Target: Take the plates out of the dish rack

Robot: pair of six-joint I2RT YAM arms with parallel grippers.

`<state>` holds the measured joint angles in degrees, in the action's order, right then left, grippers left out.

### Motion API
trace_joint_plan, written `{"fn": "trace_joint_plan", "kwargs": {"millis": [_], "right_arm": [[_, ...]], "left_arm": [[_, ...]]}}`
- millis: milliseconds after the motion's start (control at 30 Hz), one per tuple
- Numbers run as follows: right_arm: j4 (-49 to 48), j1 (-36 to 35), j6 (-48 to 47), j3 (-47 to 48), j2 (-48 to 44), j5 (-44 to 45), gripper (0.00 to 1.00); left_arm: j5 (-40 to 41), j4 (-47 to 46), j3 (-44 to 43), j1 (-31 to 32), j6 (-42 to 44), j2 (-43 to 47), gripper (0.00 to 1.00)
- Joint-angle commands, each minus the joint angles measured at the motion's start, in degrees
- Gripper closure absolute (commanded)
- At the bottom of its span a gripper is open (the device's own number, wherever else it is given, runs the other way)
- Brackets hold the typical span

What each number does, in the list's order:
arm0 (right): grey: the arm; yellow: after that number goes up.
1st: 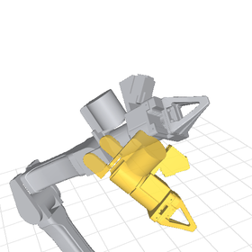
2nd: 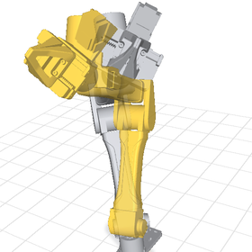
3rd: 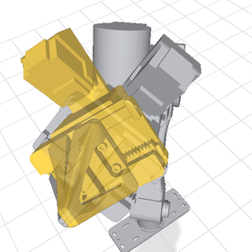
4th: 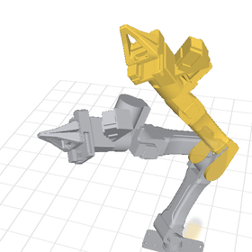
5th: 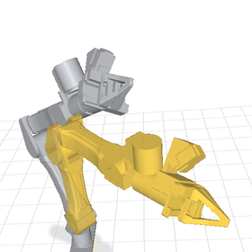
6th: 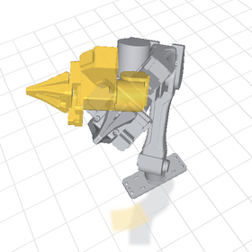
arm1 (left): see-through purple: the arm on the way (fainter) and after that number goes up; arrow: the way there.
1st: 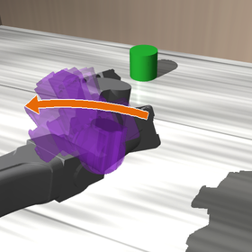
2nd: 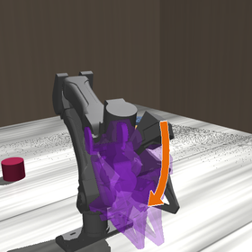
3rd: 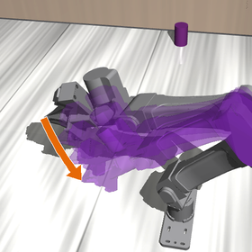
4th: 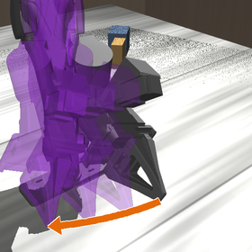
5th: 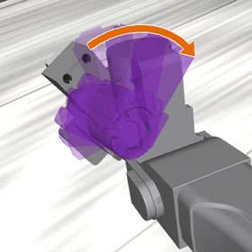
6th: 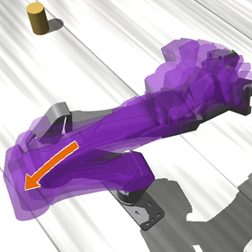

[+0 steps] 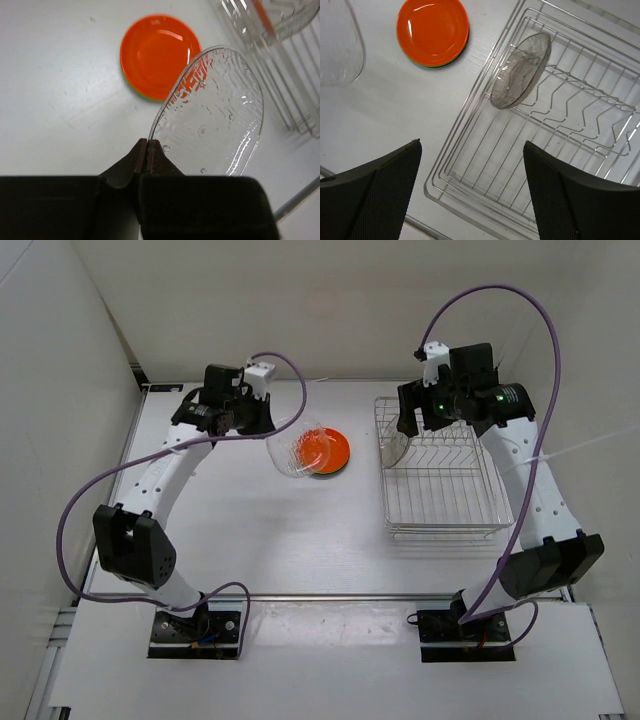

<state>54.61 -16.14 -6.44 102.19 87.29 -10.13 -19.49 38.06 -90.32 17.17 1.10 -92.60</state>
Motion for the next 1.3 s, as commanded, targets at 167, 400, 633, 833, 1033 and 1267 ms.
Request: {"fn": "trace_joint_plan", "kwargs": {"millis": [167, 400, 633, 833, 1033, 1267], "right_arm": [[-3.02, 1.02, -2.00, -3.39, -6.24, 8.01, 0.15], [-3.55, 4.01, -2.62, -5.69, -9.41, 8.54, 0.15], [-3.55, 5.07, -2.62, -5.69, -11.17, 7.93, 0.15], [-3.55, 5.07, -3.14, -6.22, -11.17, 7.93, 0.15], [-3.02, 5.07, -3.14, -5.60, -10.03, 7.41, 0.15], [-3.02, 5.07, -3.14, -6.13, -11.08, 7.41, 0.15]], "left_arm": [[-6.17, -1.50, 10.06, 3.83, 3.11, 3.12, 0.89], [-9.25, -5.98, 15.35, 7.35, 3.64, -1.44, 0.89], [-11.53, -9.14, 15.88, 8.58, 5.49, -7.77, 0.89], [-13.91, -12.30, 18.25, 8.58, 4.88, -10.85, 0.89], [-14.44, -12.83, 18.78, 9.11, 4.87, -13.57, 0.89], [-15.50, -14.51, 19.92, 9.11, 5.40, -15.33, 0.89]]}}
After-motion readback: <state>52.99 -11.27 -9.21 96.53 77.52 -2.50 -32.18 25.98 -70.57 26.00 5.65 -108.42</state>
